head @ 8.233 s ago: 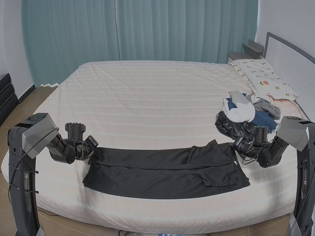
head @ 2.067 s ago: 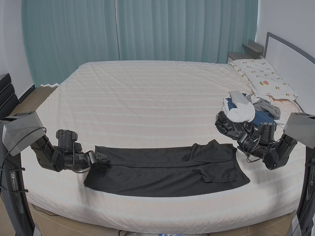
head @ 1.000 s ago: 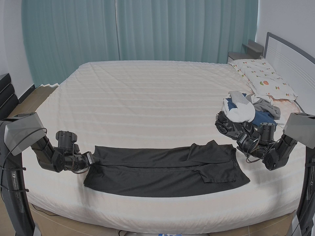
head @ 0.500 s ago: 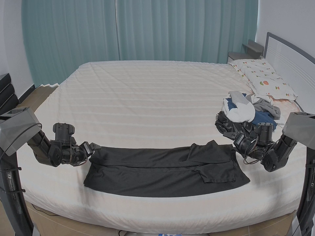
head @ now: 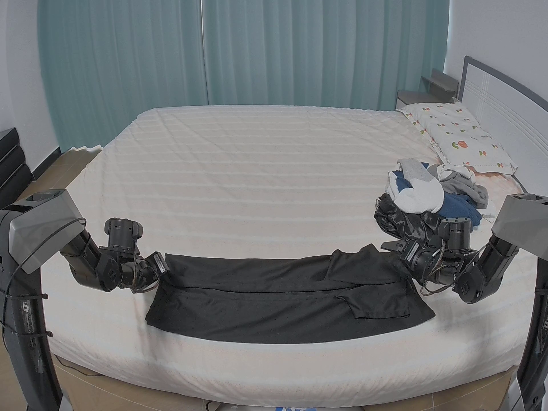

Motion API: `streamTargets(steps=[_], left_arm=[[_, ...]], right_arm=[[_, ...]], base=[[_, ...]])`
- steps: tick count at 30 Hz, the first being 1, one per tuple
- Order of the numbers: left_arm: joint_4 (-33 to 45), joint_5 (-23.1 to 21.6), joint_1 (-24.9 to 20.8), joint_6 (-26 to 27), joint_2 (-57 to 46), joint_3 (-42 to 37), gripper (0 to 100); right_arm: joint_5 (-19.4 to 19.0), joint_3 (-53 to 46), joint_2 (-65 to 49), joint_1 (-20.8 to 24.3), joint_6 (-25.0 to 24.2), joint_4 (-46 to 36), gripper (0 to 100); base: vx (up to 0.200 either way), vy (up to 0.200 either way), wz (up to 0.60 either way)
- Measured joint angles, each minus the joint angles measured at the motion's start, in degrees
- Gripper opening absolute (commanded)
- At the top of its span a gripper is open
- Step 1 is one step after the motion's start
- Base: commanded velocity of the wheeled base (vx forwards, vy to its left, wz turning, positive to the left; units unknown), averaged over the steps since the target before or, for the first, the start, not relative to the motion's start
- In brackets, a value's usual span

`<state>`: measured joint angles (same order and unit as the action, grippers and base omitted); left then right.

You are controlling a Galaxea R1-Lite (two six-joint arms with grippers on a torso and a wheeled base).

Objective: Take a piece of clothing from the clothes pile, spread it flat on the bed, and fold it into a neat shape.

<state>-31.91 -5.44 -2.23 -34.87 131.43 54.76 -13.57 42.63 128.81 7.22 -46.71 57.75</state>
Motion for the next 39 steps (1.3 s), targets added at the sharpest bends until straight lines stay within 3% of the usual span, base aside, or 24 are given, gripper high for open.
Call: streamTargets(steps=[6,15,39], left_arm=[[-0.02,4.51,-0.29,-3.17,0.77,1.96,0],[-0.44,5.19,-0.94,-3.95,0.85,2.79,0],[-0.93,5.6,-1.1,-4.49,0.93,3.17,0]], right_arm=[[3.25,0.41,-2.18,3.56,0.29,-8.9,100],[8.56,3.82,-0.26,5.46,0.0,-10.18,100],[13.47,8.41,1.68,6.62,-0.63,-20.31,100]], base=[[0.0,0.0,0.0],[0.0,0.0,0.0],[0.0,0.0,0.0]])
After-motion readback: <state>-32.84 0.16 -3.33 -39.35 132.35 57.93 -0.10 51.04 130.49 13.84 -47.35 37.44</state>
